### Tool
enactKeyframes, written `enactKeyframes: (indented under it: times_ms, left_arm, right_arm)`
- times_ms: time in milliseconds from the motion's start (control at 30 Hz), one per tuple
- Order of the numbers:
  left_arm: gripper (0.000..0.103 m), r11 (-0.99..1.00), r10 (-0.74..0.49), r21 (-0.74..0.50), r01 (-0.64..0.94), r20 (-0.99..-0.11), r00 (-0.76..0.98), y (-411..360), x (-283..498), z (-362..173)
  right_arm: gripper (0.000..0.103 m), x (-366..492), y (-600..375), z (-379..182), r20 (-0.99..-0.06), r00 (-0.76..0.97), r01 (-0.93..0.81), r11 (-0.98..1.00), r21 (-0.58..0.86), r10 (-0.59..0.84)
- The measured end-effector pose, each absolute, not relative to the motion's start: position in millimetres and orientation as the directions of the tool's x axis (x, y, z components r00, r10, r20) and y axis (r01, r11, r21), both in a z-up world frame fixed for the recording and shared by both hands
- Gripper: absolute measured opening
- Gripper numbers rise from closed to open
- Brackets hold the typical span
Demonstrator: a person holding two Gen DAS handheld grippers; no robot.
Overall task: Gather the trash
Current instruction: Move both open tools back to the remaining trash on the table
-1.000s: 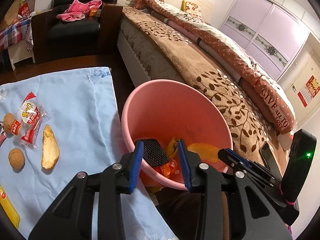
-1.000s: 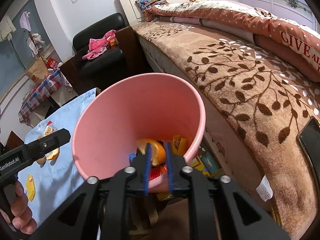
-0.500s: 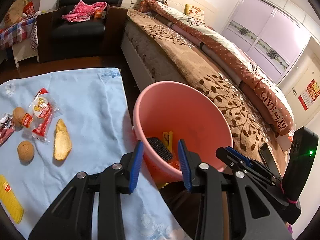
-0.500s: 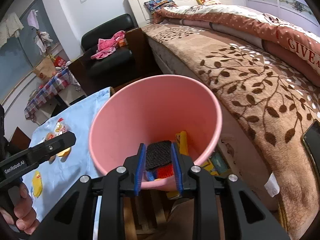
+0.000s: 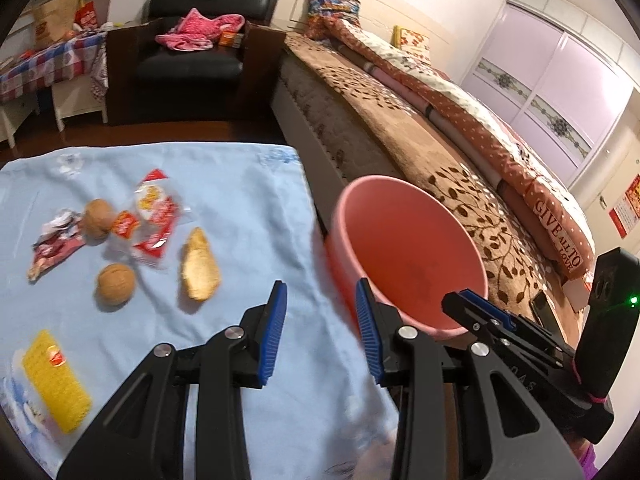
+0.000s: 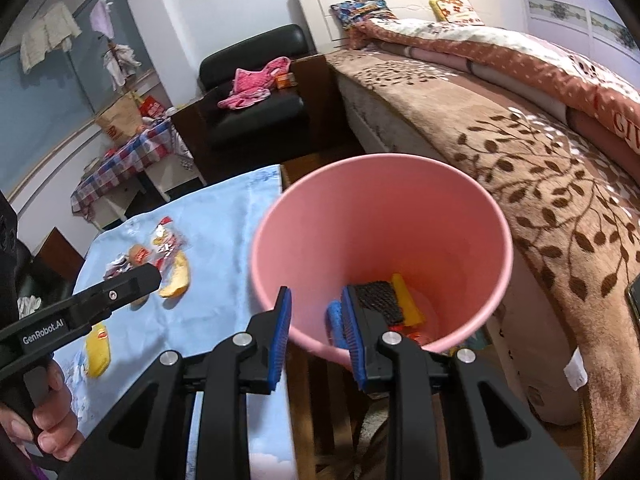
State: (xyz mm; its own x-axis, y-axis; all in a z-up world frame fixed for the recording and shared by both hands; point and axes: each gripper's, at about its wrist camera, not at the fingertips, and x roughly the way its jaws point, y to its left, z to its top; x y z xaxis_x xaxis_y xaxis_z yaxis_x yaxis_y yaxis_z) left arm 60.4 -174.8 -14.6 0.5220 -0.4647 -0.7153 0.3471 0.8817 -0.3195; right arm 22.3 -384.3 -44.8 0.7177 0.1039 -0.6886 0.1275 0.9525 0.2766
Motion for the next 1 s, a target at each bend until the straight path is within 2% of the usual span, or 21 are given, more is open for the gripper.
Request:
enactKeyframes:
  times_ms: [400, 667, 1000]
  left_arm:
    - [0.035, 0.919, -0.395, -0.303, 0.253, -0.72, 0.571, -96.3, 48.2, -18.3]
    - [0.035, 0.939, -0.338, -0.307, 0.154, -0.742, 0.579, -41.8, 51.2, -38.1]
    - [0.035, 0.942, -0.324, -0.313, 0.121, -0.751, 0.575, -32.8, 78.3, -49.1]
  right_arm:
    - [0.025, 28.3, -329.7, -34.6, -0.668, 0.721, 0.025, 0.957, 0.291, 0.184]
    - [0.025, 37.6, -291.5, -44.1, -0.69, 0.688, -0.045, 0.962, 0.268, 0.224]
    - [0.025, 57.9, -265.0, -59.1, -0.723, 0.645, -0.088, 0.964, 0.253, 0.248]
